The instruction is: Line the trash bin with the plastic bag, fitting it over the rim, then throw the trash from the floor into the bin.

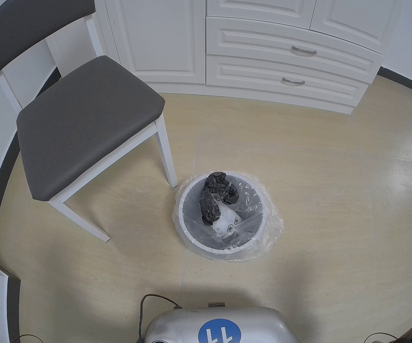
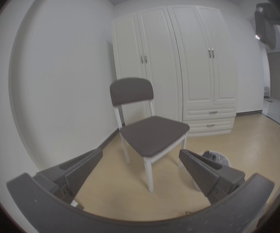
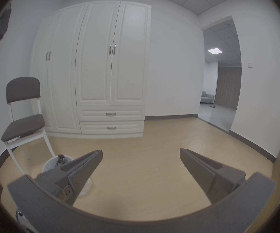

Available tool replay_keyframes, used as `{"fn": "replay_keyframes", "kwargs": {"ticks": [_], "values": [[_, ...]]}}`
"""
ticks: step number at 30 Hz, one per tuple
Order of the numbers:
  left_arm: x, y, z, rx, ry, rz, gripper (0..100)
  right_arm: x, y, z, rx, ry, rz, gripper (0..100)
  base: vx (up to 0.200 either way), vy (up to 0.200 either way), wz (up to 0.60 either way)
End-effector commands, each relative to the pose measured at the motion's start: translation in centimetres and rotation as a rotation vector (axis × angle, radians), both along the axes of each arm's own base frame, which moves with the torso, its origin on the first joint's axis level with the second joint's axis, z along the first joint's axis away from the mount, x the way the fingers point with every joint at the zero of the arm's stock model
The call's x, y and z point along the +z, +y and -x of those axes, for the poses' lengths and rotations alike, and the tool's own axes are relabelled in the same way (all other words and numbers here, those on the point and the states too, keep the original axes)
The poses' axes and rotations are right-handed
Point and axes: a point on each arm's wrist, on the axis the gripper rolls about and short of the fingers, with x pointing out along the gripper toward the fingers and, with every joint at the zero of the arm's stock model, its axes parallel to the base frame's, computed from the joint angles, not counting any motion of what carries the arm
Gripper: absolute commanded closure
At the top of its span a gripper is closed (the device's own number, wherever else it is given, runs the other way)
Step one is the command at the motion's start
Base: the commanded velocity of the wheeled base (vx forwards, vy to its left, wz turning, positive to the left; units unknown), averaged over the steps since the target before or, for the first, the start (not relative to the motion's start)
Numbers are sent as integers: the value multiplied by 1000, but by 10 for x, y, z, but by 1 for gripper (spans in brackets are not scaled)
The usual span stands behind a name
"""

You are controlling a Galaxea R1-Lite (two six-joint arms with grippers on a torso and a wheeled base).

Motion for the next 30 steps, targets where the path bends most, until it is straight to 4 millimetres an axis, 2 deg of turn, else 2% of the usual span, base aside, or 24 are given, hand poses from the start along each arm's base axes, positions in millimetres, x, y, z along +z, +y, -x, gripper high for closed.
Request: {"fn": "replay_keyframes", "kwargs": {"ticks": [1, 5, 9, 13, 21, 27, 30], "values": [[-59, -1, -24, -73, 152, 102, 0, -19, 0, -2, 21, 126, -44, 0, 0, 0, 0], [-61, -2, -24, -92, 175, 125, 0, -18, 1, -3, 46, 123, -45, 0, 0, 0, 0], [-66, -4, -24, -193, 240, 70, 0, -18, 2, -3, 79, 124, -43, 0, 0, 0, 0], [-66, -4, -24, -196, 247, 56, 0, -18, 2, -3, 84, 126, -34, 0, 0, 0, 0], [-66, -4, -24, -196, 244, 62, 0, -19, 6, -4, 285, 144, 20, 0, 0, 0, 0], [-66, -4, -24, -193, 243, 67, 0, -19, 6, -4, 273, 153, 93, 0, 0, 0, 0], [-66, -4, -24, -193, 243, 67, 0, -19, 6, -4, 276, 148, 70, 0, 0, 0, 0]]}}
